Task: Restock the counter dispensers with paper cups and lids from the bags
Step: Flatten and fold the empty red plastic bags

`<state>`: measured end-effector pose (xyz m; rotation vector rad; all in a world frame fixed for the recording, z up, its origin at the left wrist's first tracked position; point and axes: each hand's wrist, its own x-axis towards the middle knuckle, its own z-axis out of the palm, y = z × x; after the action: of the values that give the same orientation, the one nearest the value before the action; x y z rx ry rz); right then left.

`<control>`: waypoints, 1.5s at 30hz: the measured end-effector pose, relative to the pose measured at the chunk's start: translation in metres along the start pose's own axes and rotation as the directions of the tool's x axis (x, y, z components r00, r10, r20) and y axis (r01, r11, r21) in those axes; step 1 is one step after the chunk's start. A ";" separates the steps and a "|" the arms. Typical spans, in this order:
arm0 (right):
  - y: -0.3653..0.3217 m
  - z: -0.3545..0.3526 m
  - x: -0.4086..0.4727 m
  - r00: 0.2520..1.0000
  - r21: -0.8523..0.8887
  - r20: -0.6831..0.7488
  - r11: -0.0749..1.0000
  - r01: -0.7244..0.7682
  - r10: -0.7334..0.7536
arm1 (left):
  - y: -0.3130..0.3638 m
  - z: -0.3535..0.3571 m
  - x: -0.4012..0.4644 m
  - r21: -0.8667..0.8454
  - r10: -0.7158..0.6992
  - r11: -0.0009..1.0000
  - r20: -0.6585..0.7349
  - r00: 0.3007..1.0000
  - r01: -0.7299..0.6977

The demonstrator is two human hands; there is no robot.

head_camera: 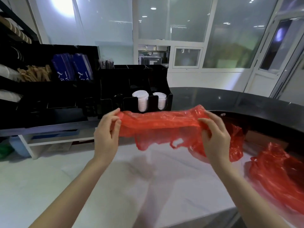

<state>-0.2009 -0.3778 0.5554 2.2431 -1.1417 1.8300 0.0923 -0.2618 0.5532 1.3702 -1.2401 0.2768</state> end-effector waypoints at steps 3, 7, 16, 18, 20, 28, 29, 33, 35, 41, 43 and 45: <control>0.038 0.015 -0.049 0.828 -0.310 0.518 0.949 -0.051 0.213 | -0.045 0.008 -0.059 0.190 -0.156 0.978 0.381 0.911 0.088; 0.068 0.018 -0.118 0.464 -0.412 0.779 0.902 -0.128 0.422 | -0.083 0.013 -0.139 0.359 -0.378 0.916 0.616 0.692 0.180; 0.058 0.010 -0.162 0.678 -0.373 0.679 0.928 -0.011 0.281 | -0.048 0.042 -0.192 0.453 -0.391 0.888 0.653 0.648 0.079; 0.036 0.011 -0.181 0.589 -0.208 0.767 0.967 -0.144 0.253 | -0.025 0.056 -0.200 0.347 -0.417 0.908 0.697 0.584 0.233; 0.024 0.016 -0.203 0.460 -0.154 0.852 0.960 -0.234 0.249 | 0.000 0.069 -0.203 0.199 -0.406 0.874 0.801 0.440 0.443; 0.045 0.007 -0.218 0.538 -0.489 0.748 0.871 0.052 0.388 | -0.025 0.073 -0.194 0.298 -0.288 0.945 0.571 0.769 0.133; 0.046 0.005 -0.215 0.585 -0.490 0.718 0.871 0.038 0.378 | -0.031 0.078 -0.190 0.326 -0.210 0.945 0.557 0.804 0.020; 0.045 0.003 -0.209 0.635 -0.486 0.637 0.867 -0.109 0.437 | -0.048 0.110 -0.174 0.380 -0.109 0.901 0.665 0.739 -0.209; 0.050 0.009 -0.202 0.589 -0.502 0.607 0.832 -0.238 0.534 | -0.060 0.128 -0.175 0.341 -0.120 0.905 0.776 0.619 -0.253; 0.090 0.032 -0.223 0.393 -0.556 0.741 0.826 -0.098 0.545 | -0.111 0.145 -0.208 0.328 -0.184 0.901 0.882 0.433 -0.285; 0.104 0.029 -0.227 0.377 -0.602 0.727 0.797 -0.051 0.574 | -0.128 0.130 -0.211 0.386 -0.229 0.885 0.849 0.476 -0.262; 0.119 0.026 -0.227 0.341 -0.604 0.748 0.797 -0.006 0.570 | -0.141 0.112 -0.207 0.389 -0.236 0.881 0.855 0.463 -0.270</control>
<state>-0.2534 -0.3606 0.3031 2.7304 -1.9582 -0.0925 0.0625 -0.2922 0.2819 2.0649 -2.1801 -0.2160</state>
